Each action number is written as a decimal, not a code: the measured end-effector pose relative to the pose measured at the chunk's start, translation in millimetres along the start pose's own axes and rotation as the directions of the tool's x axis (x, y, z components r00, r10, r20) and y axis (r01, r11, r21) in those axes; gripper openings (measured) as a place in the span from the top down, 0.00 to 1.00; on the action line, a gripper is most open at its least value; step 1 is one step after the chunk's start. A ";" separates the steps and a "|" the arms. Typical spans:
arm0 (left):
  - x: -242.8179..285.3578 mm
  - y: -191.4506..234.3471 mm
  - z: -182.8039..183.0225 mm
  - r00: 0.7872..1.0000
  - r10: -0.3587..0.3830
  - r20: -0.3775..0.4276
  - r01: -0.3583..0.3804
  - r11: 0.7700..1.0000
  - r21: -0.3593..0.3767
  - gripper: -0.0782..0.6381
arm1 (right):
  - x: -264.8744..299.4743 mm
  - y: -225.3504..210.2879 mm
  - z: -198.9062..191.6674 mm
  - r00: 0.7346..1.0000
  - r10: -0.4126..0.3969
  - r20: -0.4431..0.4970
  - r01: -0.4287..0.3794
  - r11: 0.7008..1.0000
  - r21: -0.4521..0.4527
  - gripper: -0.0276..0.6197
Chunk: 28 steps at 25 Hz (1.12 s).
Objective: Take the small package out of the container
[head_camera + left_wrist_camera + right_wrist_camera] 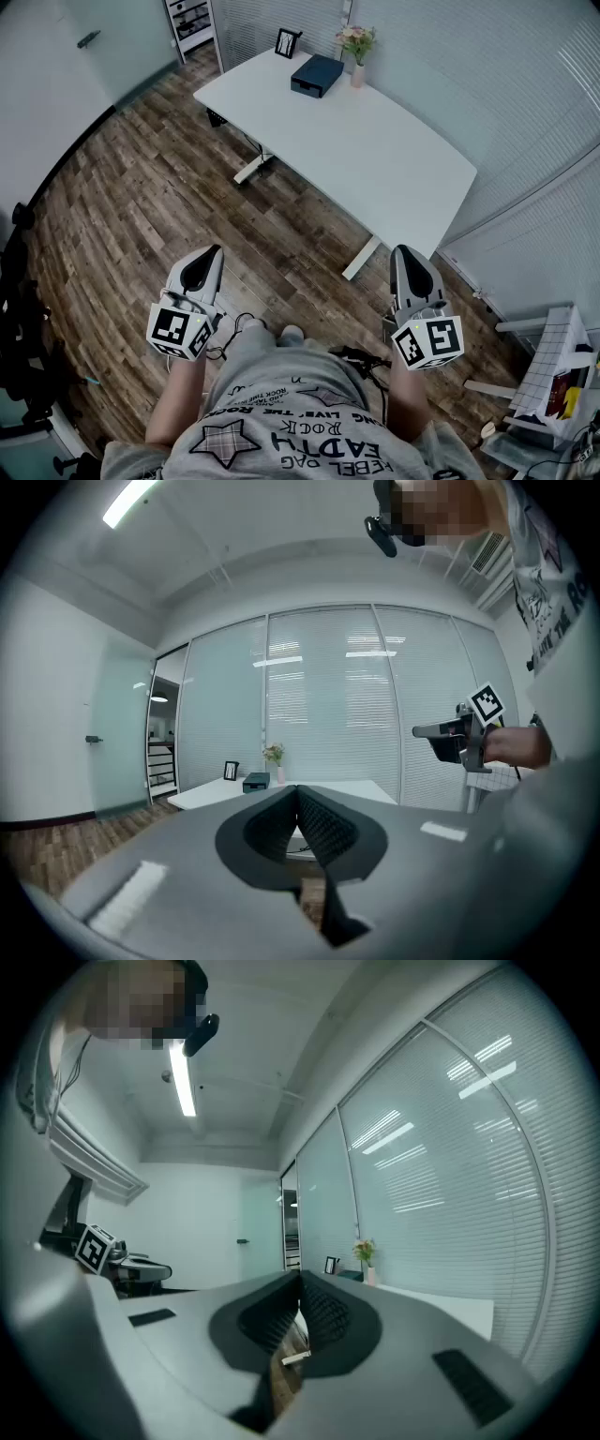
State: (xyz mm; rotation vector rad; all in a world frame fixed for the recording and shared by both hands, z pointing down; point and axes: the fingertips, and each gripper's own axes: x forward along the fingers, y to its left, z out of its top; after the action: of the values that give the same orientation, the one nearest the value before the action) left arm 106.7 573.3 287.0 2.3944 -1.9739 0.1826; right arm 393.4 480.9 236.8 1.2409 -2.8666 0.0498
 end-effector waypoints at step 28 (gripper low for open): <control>59.3 26.6 -4.1 1.000 -0.016 -0.012 0.016 1.000 -0.018 0.88 | 47.3 4.4 8.2 0.996 0.088 0.015 -0.088 0.996 0.011 0.93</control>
State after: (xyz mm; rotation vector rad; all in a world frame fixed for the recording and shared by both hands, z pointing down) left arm 91.5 510.7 296.5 2.3917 -1.9421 0.1783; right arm 357.8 449.1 229.9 1.1213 -2.9363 0.0594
